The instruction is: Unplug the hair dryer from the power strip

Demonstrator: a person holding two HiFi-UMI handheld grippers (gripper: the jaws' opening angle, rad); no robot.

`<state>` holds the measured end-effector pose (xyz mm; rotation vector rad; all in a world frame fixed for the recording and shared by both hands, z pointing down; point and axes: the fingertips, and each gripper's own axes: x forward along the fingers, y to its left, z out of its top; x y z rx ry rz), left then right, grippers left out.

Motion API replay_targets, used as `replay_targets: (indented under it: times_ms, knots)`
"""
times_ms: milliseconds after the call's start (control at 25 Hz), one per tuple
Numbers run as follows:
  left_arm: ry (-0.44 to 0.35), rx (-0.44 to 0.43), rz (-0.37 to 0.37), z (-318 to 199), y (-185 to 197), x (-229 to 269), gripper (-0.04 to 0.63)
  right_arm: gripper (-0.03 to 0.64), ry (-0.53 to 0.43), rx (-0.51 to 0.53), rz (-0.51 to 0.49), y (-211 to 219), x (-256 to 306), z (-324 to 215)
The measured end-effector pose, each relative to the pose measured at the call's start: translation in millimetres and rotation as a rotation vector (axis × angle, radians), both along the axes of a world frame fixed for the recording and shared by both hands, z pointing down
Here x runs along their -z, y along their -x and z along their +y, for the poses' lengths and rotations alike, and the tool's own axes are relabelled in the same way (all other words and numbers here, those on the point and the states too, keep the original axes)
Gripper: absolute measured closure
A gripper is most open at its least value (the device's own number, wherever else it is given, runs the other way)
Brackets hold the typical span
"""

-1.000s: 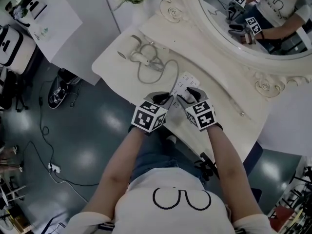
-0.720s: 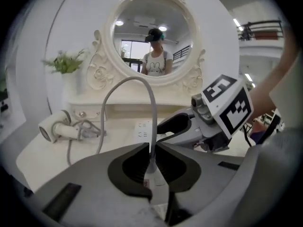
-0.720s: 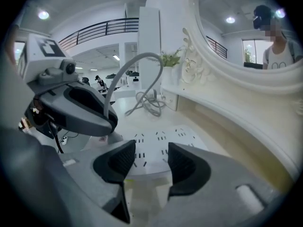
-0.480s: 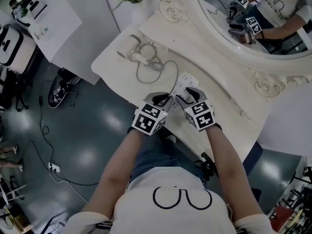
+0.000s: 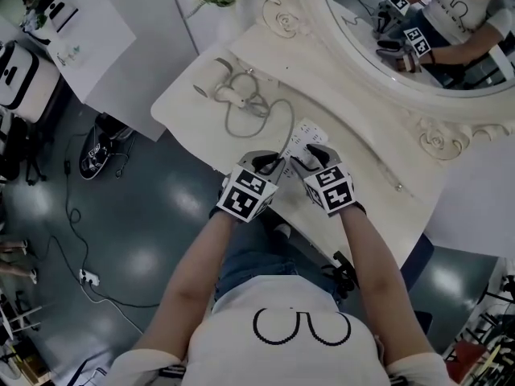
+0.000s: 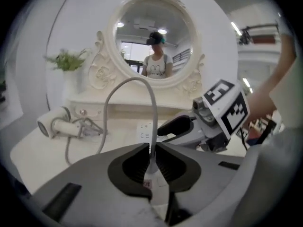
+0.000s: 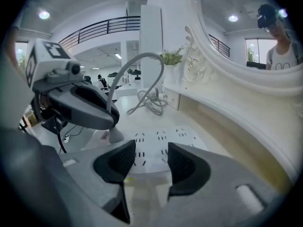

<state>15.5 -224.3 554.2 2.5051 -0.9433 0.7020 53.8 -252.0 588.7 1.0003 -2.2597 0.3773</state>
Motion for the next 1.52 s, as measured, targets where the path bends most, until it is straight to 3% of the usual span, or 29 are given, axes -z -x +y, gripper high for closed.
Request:
replay_targets:
  times_ms: [80,120,240,320,400,560,640,720,840,960,1240,1520]
  knots:
    - [0.068,0.052,0.049,-7.6,-0.1,4.7,0.555,0.402,0.005,0.002,0.005,-1.3,-0.1,-0.3]
    - [0.067,0.059,0.036,-9.0,-1.9,5.4,0.557,0.405,0.005,-0.002,0.008,-1.8,-0.1,-1.0]
    - [-0.033,-0.011,-0.071,0.2,-9.2,3.3,0.557,0.405,0.008,-0.013,0.014,-2.8,0.1,-2.0]
    - [-0.080,-0.054,-0.104,8.1,-9.3,1.8,0.557,0.405,0.013,-0.005,0.016,-2.7,0.1,-0.4]
    - [-0.059,-0.045,-0.064,7.6,-3.3,2.5,0.557,0.405,0.014,0.012,0.017,-1.2,0.0,1.2]
    - [0.088,0.073,0.086,-9.9,4.0,7.9,0.555,0.408,0.015,0.011,0.020,-0.9,-0.4,1.8]
    - [0.079,0.071,0.108,-12.8,-6.3,16.6,0.557,0.410,0.015,0.000,0.019,-1.2,-0.2,1.0]
    - [0.027,0.008,0.133,-7.0,-24.7,35.9,0.557,0.410,0.016,-0.008,0.019,-1.9,0.2,0.1]
    - [-0.044,-0.030,0.080,-0.2,-25.9,42.8,0.557,0.410,0.013,-0.011,0.014,-1.2,0.2,-0.2]
    - [-0.031,-0.003,0.070,1.5,-8.2,36.4,0.557,0.410,0.004,-0.026,0.001,-2.3,0.8,0.9]
    - [-0.031,0.072,0.137,-10.5,17.9,46.9,0.555,0.410,-0.045,-0.033,-0.037,-3.1,10.3,3.7]
    - [0.003,0.084,0.162,-50.9,36.0,50.0,0.555,0.440,-0.148,-0.136,-0.113,-13.1,62.4,3.7]
